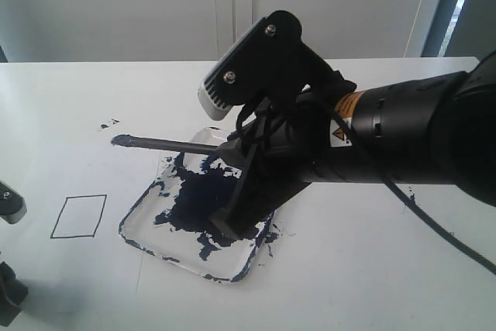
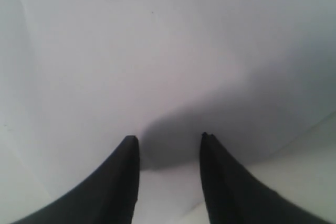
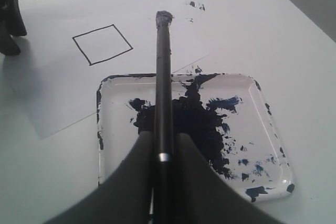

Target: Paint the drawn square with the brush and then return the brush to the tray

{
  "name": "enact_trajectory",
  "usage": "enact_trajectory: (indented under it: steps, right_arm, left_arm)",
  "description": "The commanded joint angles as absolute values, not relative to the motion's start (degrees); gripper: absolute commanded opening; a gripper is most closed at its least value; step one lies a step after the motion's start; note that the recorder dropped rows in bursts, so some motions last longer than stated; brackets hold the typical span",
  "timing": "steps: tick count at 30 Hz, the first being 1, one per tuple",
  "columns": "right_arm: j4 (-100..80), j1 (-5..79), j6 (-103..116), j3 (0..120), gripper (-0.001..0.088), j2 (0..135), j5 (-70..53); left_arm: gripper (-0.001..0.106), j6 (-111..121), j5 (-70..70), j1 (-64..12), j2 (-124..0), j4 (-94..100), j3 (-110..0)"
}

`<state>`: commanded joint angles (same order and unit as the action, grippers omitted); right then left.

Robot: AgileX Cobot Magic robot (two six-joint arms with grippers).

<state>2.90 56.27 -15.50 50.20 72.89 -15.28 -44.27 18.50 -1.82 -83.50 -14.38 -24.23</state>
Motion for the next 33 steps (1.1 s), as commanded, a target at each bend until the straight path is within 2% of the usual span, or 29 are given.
enact_trajectory:
  steps: [5,11,18,20,28,33]
  right_arm:
    - [2.90,56.27,-16.77,50.20,0.0000,72.89,-15.16]
    - [2.90,56.27,-16.77,50.20,0.0000,72.89,-15.50]
    - [2.74,55.94,-16.77,50.20,0.0000,72.89,-10.86]
    - [1.81,55.52,-16.77,50.20,0.0000,72.89,-10.02]
    - [0.00,53.16,-16.77,50.20,0.0000,72.89,-10.67]
    - [-0.46,51.93,-16.77,50.20,0.0000,72.10,-10.67]
  left_arm:
    - [0.044,-35.05,16.97,-1.82,-77.26,-14.62,-27.27]
    - [0.042,-20.68,5.56,-1.82,-74.69,-14.93,-28.08]
    - [0.005,-17.13,-6.09,-1.82,-78.65,-14.93,-29.45]
    - [0.000,-16.21,-6.44,-1.82,-81.67,-14.93,-30.99]
    - [0.000,-11.95,-8.54,-5.12,-92.80,-14.93,-39.59]
    - [0.000,-10.70,-8.76,-11.40,-98.64,-13.69,-45.22]
